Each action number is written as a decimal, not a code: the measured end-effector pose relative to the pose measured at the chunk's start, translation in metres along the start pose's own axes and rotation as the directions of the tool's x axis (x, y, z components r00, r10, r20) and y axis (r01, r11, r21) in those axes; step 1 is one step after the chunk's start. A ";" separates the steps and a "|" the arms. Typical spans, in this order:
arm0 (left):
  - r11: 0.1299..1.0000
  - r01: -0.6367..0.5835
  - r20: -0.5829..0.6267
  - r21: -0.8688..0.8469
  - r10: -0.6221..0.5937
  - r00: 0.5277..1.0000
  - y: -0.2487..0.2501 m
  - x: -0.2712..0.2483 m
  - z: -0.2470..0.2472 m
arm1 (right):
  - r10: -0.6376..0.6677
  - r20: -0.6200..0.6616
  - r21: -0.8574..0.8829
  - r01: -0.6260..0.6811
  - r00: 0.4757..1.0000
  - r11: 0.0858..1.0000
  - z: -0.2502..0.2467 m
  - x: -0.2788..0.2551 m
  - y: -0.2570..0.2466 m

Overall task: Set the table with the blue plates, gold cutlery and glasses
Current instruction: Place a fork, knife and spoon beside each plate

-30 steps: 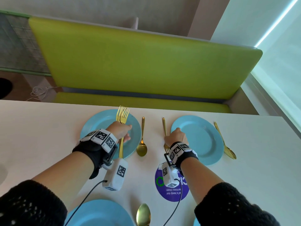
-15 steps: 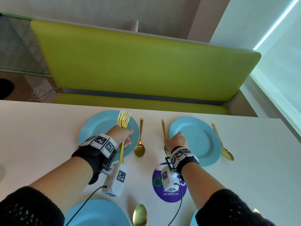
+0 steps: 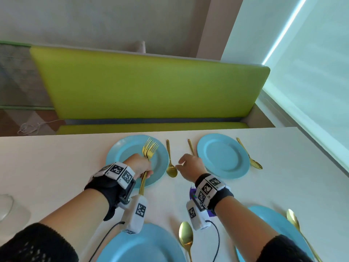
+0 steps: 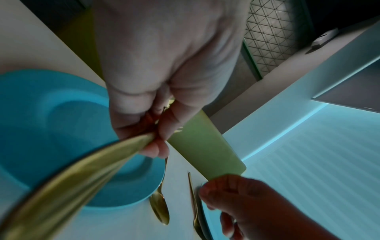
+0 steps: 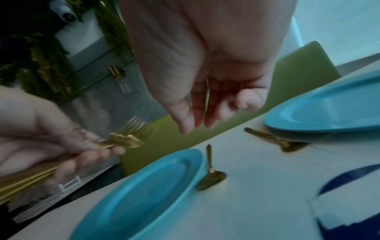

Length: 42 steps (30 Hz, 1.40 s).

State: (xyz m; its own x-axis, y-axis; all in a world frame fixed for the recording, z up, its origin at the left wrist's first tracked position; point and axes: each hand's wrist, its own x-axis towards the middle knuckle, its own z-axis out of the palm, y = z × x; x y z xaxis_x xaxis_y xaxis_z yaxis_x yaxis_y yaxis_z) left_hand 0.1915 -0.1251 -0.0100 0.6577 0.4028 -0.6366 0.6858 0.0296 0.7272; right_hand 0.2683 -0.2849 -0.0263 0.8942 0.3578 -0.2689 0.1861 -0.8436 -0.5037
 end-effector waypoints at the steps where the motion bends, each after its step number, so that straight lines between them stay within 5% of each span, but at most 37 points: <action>1: 1.000 -0.011 0.024 0.029 0.011 1.000 -0.004 -0.005 -0.006 | -0.026 -0.012 0.029 0.026 1.000 0.999 0.005 -0.013 -0.012; 8: 0.964 -0.094 0.187 0.249 0.047 0.981 -0.039 -0.049 -0.060 | -0.289 0.012 -0.066 0.289 0.957 0.955 0.047 -0.090 -0.091; 16: 0.965 -0.102 0.291 0.241 0.028 0.956 -0.061 -0.069 -0.111 | -0.313 0.140 -0.229 0.338 0.939 0.913 0.074 -0.126 -0.134; 22: 0.971 -0.095 0.317 0.220 0.021 0.948 -0.064 -0.061 -0.122 | -0.282 0.111 -0.228 0.300 0.953 0.926 0.084 -0.122 -0.139; 27: 0.994 -0.063 0.046 0.090 0.059 0.997 -0.067 -0.040 -0.148 | -0.207 -0.012 -0.224 0.199 0.978 0.954 0.089 -0.104 -0.142; 33: 0.997 0.014 -0.101 -0.078 -0.022 0.995 -0.063 -0.013 -0.191 | 0.027 0.126 -0.177 -0.005 0.992 0.984 0.112 -0.066 -0.162; 42: 0.986 0.035 -0.029 -0.164 -0.040 0.999 -0.062 0.000 -0.207 | 0.217 0.272 -0.128 -0.189 0.937 0.974 0.172 -0.020 -0.195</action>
State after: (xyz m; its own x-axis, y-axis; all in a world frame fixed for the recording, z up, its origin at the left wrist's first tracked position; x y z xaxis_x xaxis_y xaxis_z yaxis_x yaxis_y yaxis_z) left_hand 0.0843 0.0622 -0.0015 0.6205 0.4275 -0.6575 0.6476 0.1936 0.7370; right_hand 0.1441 -0.0586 -0.0636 0.7681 0.2610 -0.5848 0.0644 -0.9400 -0.3350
